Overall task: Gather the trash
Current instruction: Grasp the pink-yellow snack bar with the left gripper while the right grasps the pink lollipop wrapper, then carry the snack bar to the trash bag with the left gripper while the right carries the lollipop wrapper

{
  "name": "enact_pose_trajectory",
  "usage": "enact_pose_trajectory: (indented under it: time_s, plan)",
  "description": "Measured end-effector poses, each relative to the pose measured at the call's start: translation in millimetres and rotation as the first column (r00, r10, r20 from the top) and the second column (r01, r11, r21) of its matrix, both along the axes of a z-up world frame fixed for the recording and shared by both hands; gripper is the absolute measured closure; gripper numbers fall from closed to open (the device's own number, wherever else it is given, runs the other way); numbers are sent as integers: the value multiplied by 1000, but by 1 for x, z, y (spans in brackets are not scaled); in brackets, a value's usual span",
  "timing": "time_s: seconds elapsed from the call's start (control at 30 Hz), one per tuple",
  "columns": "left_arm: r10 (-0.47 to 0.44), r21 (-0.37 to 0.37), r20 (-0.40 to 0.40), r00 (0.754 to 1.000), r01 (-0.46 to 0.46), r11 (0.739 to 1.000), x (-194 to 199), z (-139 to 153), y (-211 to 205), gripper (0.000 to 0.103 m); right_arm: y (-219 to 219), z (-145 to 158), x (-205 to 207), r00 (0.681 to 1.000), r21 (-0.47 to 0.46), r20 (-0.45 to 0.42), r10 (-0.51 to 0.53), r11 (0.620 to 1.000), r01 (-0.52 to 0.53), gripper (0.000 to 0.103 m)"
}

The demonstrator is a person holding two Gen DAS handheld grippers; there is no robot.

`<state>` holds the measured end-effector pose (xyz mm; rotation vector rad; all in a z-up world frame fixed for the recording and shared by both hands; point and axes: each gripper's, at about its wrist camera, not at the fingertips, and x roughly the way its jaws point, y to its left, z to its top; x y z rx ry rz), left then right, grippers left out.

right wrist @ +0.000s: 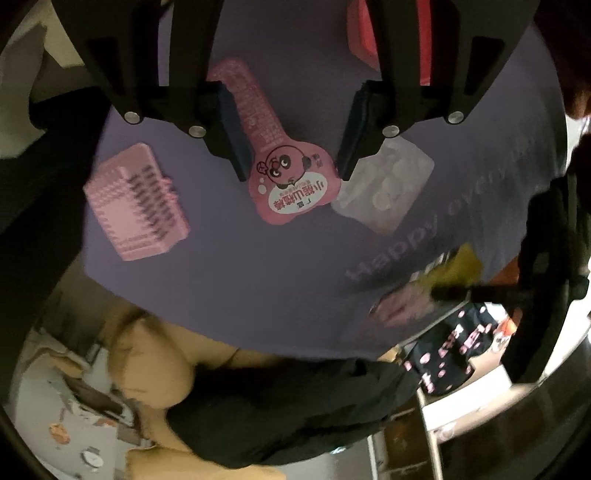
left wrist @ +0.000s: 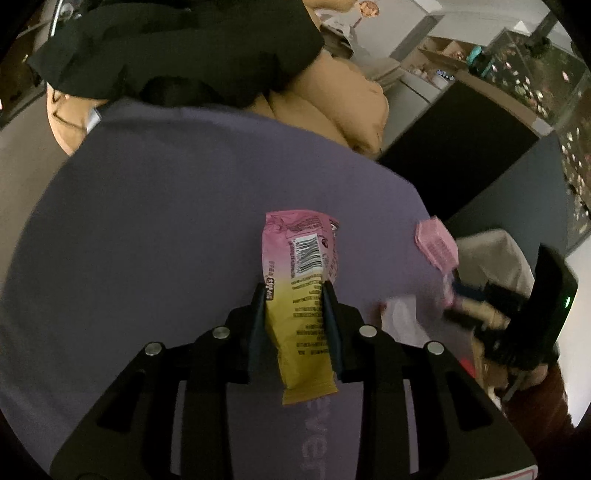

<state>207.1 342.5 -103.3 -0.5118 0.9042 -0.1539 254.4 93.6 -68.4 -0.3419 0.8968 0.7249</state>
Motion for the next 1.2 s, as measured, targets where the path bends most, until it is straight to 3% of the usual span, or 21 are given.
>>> enact_pose_trajectory:
  time_s: [0.2,0.37,0.5,0.63,0.7,0.73,0.77,0.87,1.07,1.2]
  plan:
    - [-81,5,-20,996,81,997,-17,-9,-30,72,-21,15,-16,998,16,21,-65,998,65,57]
    - [-130,57,-8,991,130,990,-23,-2,-51,53,-30,19,-36,998,5,49,-50,999,50,57]
    - [-140,92,7,990,139,986,-22,6,-58,48,-35,18,-43,996,-1,74,-58,998,59,57]
    - [-100,191,-45,994,107,976,-11,-1,-67,48,-37,16,-47,995,19,77,-65,998,64,57]
    - [-97,205,-60,993,108,973,-8,-4,-70,48,-38,16,-49,994,26,83,-71,997,69,57]
    - [-100,209,-67,993,112,972,-7,-6,-71,52,-38,17,-50,994,28,85,-71,997,69,57]
    - [-98,216,-73,993,112,970,-6,-7,-73,64,-39,18,-52,993,31,89,-72,997,69,57]
    - [-72,242,-75,995,88,966,-6,-4,-75,73,-44,27,-60,990,46,114,-81,996,76,57]
    - [-76,318,51,996,56,946,-22,49,-89,75,-64,64,-82,972,111,204,-119,989,98,57]
    - [-108,357,165,980,43,933,-39,97,-111,75,-81,91,-96,952,153,264,-158,981,120,57]
